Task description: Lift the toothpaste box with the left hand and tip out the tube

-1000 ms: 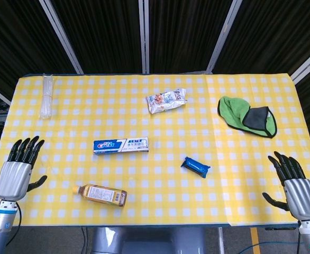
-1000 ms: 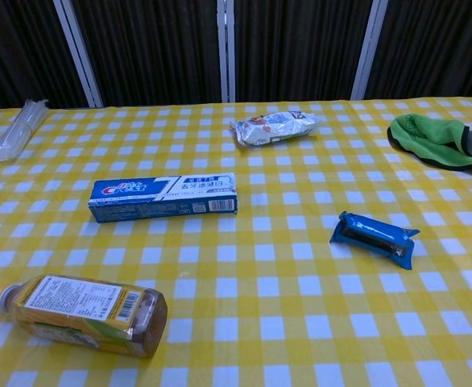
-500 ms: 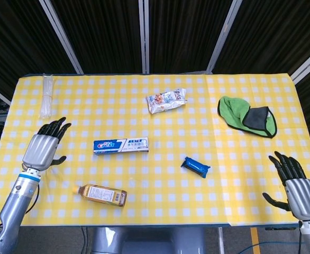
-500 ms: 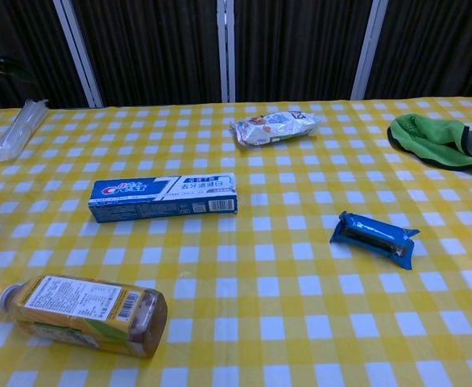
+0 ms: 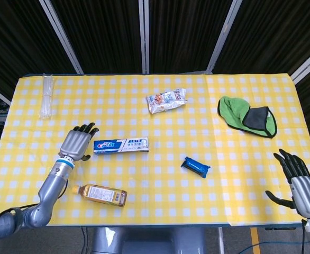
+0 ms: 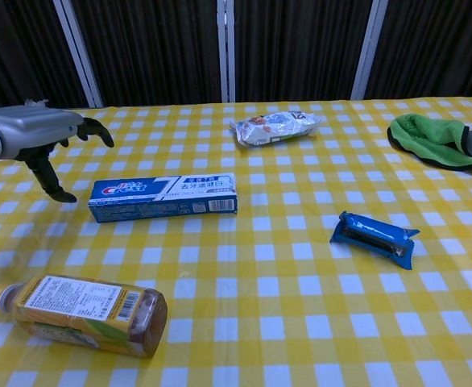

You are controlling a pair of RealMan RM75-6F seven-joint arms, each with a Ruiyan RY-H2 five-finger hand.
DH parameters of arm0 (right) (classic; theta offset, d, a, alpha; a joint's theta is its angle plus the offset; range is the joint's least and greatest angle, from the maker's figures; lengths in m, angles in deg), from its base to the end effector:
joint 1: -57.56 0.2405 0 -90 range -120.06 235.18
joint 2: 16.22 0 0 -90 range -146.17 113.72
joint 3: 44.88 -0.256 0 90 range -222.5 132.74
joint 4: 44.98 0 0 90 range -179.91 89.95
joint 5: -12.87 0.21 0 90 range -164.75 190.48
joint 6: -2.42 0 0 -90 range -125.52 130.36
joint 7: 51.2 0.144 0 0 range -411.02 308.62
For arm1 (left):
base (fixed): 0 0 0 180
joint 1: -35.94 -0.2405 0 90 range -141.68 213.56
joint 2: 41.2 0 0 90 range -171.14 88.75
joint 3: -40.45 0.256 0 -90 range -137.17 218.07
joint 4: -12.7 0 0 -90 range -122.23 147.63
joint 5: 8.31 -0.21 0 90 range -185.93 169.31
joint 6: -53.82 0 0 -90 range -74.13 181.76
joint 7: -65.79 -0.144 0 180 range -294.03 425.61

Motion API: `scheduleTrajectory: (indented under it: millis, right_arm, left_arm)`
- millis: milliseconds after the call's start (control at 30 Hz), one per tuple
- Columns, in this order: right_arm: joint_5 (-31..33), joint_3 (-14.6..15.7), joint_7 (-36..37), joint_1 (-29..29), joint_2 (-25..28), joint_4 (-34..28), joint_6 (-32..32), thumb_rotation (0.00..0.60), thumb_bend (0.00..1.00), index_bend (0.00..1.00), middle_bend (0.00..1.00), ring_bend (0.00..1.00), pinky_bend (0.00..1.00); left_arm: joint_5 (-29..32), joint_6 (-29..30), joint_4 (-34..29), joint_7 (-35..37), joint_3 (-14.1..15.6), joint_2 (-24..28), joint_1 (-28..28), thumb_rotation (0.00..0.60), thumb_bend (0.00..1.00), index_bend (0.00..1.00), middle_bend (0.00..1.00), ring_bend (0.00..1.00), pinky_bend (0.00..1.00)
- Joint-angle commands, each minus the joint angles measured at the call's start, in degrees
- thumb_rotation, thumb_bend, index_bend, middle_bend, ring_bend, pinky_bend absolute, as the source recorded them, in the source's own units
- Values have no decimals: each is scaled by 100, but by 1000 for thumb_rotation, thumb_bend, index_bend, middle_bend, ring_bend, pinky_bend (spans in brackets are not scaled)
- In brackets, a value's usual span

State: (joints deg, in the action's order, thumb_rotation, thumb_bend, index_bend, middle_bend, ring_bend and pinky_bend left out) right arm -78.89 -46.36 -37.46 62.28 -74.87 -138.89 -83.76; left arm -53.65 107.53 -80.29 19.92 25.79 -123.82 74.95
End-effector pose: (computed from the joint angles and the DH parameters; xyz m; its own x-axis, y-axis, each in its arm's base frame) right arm -0.3006 -0.1745 0.1800 0.2416 -0.0276 0.9700 -0.9660 -0.1017 0.2377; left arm -0.1771 0.3436 0.0156 0.6174 0.3067 0.7244 0.7866 -0.2294 -0.5733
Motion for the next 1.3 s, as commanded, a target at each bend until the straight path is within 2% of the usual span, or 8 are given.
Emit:
scheduleTrajectory:
  millis: [33, 267, 500, 567, 733, 867, 1067, 1300]
  right_arm:
    - [6, -13, 59, -2, 19, 12, -20, 600, 80, 0, 0, 0, 0]
    - [37, -38, 225, -2, 44, 51, -36, 600, 80, 0, 0, 0, 0]
    - [71, -51, 319, 16, 54, 98, 1, 600, 80, 0, 0, 0, 0]
    - [71, -53, 338, 15, 57, 103, -5, 600, 79, 0, 0, 0, 0]
    - [70, -57, 336, 12, 57, 108, -16, 600, 80, 0, 0, 0, 0]
    - [48, -48, 306, 6, 56, 98, -30, 600, 80, 0, 0, 0, 0]
    - [1, -43, 252, -18, 58, 61, -99, 600, 80, 0, 0, 0, 0]
    - [-26, -34, 172, -32, 53, 23, -130, 600, 80, 0, 0, 0, 0]
  left_arm:
    - [460, -47, 292, -193, 67, -361, 292, 600, 204, 175, 58, 129, 207]
    - [924, -16, 785, -411, 157, -849, 676, 600, 211, 191, 64, 133, 208]
    - [1025, 84, 1148, -412, 202, -1221, 894, 600, 234, 242, 105, 166, 235]
    - [1051, 112, 1262, -421, 235, -1323, 944, 600, 276, 292, 150, 205, 276]
    - [753, 451, 1470, -242, 264, -1566, 935, 600, 390, 503, 334, 361, 409]
    - [334, 815, 1547, 80, 264, -1680, 831, 600, 402, 537, 363, 386, 428]
    - [-218, 1106, 1356, 433, 322, -1454, 677, 600, 402, 538, 363, 386, 428]
    - [-778, 1407, 719, 514, 351, -773, 551, 600, 402, 537, 363, 386, 427]
